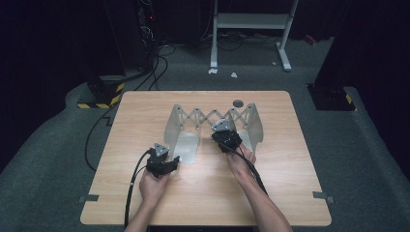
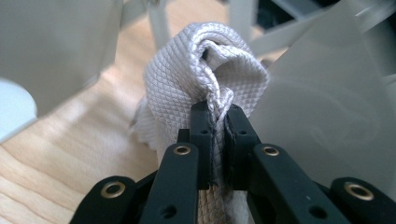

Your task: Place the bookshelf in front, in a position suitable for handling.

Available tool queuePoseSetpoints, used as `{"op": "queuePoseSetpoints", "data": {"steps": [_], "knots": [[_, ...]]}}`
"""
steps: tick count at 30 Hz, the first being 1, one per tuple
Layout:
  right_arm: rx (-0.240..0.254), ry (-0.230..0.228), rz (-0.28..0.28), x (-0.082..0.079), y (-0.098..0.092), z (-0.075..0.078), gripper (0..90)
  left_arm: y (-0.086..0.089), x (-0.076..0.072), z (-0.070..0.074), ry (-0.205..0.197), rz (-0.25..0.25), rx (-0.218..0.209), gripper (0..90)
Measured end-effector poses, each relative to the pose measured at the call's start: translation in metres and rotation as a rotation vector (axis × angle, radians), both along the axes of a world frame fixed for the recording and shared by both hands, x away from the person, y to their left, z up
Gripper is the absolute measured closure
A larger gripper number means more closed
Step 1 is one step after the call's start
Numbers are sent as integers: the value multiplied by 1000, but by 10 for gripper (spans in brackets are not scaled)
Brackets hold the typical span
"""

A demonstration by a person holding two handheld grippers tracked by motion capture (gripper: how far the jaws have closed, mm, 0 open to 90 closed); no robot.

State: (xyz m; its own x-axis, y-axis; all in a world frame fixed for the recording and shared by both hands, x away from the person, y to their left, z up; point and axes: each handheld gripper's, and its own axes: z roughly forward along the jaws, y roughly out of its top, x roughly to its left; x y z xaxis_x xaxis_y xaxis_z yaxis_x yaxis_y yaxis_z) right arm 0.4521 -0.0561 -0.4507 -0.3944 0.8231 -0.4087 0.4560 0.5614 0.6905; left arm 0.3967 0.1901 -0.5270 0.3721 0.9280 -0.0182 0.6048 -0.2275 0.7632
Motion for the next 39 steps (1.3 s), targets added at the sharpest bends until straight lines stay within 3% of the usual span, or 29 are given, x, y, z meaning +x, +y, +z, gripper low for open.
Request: {"op": "queuePoseSetpoints", "data": {"steps": [6, 14, 18, 31, 34, 39], "knots": [[-7, -77, 9, -4, -3, 31, 844, 0, 0, 0, 0, 0, 0, 453], [-34, -108, 30, -5, -4, 42, 842, 0, 0, 0, 0, 0, 0, 453], [-112, -87, 52, -4, 1, 36, 841, 0, 0, 0, 0, 0, 0, 453], [-224, -1, 77, -7, 0, -13, 843, 0, 0, 0, 0, 1, 0, 453], [-216, -9, 71, -4, 2, -6, 843, 0, 0, 0, 0, 0, 0, 453], [-192, -62, 55, 4, 4, 22, 843, 0, 0, 0, 0, 0, 0, 453]]}}
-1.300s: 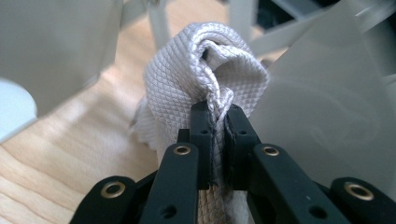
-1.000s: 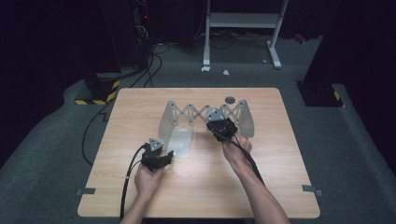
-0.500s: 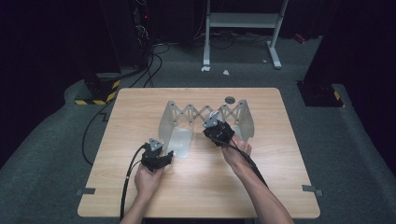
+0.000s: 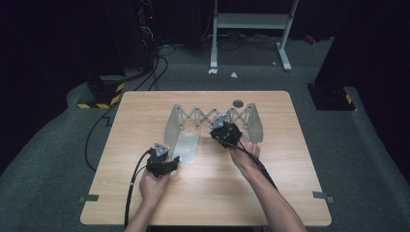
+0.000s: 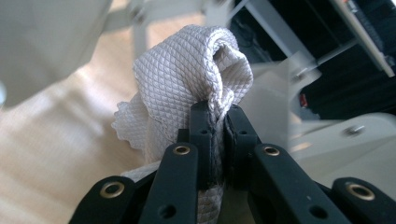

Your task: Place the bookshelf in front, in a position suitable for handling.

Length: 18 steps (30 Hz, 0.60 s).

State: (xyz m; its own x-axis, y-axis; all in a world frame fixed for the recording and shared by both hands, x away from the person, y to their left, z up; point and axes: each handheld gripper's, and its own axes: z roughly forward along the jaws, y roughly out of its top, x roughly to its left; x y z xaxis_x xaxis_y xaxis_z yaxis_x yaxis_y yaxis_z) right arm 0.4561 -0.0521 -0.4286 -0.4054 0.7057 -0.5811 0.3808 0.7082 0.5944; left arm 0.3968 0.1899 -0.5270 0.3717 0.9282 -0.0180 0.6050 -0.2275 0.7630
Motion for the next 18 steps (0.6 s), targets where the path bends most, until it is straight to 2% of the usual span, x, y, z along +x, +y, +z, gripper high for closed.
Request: {"op": "queuePoseSetpoints", "data": {"steps": [3, 6, 7, 9, 10, 13, 16, 18], "knots": [[-4, 2, -6, 7, 2, 6, 844, 0, 0, 0, 0, 0, 0, 453], [-26, 38, -11, 10, 4, -7, 844, 0, 0, 0, 0, 0, 0, 453], [-34, 40, -16, 10, 4, -12, 843, 0, 0, 0, 0, 0, 1, 453], [-53, 14, -9, 5, 4, -20, 843, 0, 0, 0, 0, 0, -1, 453], [-41, 32, -4, 4, 3, -21, 843, 0, 0, 0, 0, 0, 0, 453], [-62, 30, 2, 0, 5, -27, 843, 0, 0, 0, 0, -1, 0, 453], [-59, 34, 13, -1, 5, -30, 843, 0, 0, 0, 1, -1, 1, 453], [-24, 59, 20, -2, 4, -32, 842, 0, 0, 0, 0, -1, 0, 453]]}}
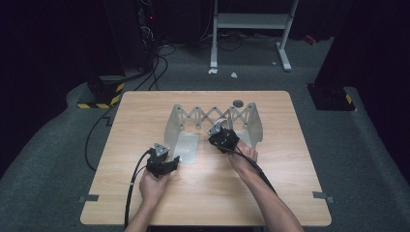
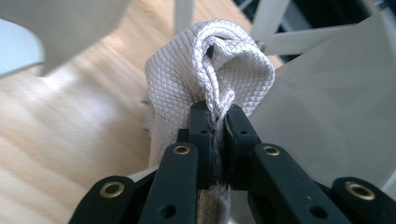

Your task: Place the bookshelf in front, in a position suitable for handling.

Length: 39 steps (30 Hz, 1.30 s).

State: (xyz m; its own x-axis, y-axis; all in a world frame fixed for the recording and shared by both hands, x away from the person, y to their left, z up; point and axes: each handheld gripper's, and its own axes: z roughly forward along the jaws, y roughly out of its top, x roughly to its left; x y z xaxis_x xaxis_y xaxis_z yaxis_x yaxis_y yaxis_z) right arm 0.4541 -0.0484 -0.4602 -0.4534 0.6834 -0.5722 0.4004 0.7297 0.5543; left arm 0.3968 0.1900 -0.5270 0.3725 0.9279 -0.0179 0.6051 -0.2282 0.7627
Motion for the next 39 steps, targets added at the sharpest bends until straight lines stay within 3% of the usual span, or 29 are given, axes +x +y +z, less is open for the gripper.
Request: {"op": "queuePoseSetpoints", "data": {"steps": [2, 3, 10, 17, 20, 29, 36, 39], "knots": [[48, 30, 4, -1, -3, -3, 842, 0, 0, 0, 0, 1, -1, 453], [90, 60, 1, -3, -6, -8, 842, 0, 0, 0, 0, 1, -1, 453], [250, 225, -12, -4, -22, -35, 840, 0, 0, 0, 0, 0, 0, 453], [431, 332, 105, -20, -20, -27, 838, 0, 0, 0, -1, 1, 2, 452], [475, 359, 147, -27, -16, -25, 838, 0, 0, 0, 1, 5, 1, 441], [527, 378, 299, -48, 6, -3, 836, 3, -4, 0, 10, 18, 7, 390], [527, 405, 338, -36, 44, -4, 835, 10, -17, 1, 23, 80, -57, 340], [529, 395, 341, -26, 59, -3, 831, 11, -23, 1, 30, 97, -46, 334]]}}
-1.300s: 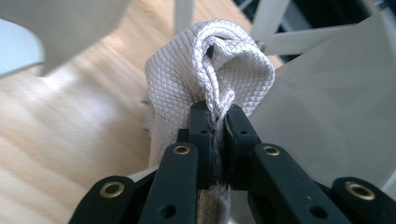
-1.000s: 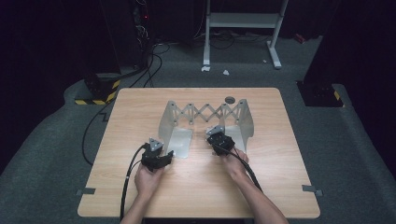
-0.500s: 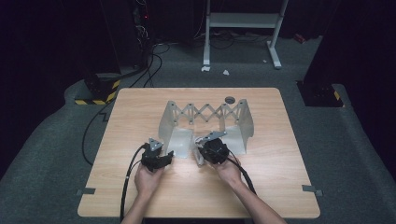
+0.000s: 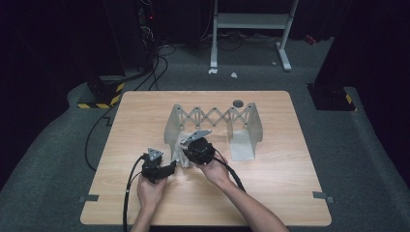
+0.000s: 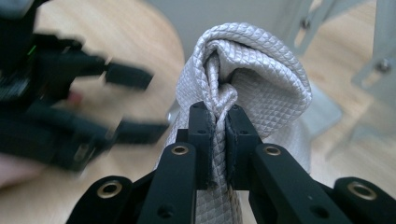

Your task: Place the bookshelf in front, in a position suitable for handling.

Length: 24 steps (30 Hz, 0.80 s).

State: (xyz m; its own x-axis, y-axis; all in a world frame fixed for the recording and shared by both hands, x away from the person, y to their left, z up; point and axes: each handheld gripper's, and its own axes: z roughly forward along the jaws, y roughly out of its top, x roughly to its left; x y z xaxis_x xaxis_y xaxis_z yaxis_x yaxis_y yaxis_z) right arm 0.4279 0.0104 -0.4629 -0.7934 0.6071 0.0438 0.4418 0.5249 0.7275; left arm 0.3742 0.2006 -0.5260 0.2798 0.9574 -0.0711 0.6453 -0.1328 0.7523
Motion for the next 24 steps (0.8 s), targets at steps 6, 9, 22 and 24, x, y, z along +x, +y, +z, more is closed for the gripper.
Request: {"op": "queuePoseSetpoints", "data": {"steps": [6, 9, 22, 24], "knots": [[-30, -34, -36, 17, 17, -3, 755, 7, -6, 0, -15, 64, -38, 350], [-48, -25, -46, 25, 19, -11, 641, 4, -6, 0, -14, 57, -20, 353], [76, -90, 27, -32, -48, 13, 502, 2, -5, -1, -8, 48, -1, 357], [79, -101, -22, -45, -74, 5, 508, 2, -5, -1, -9, 48, -1, 358]]}}
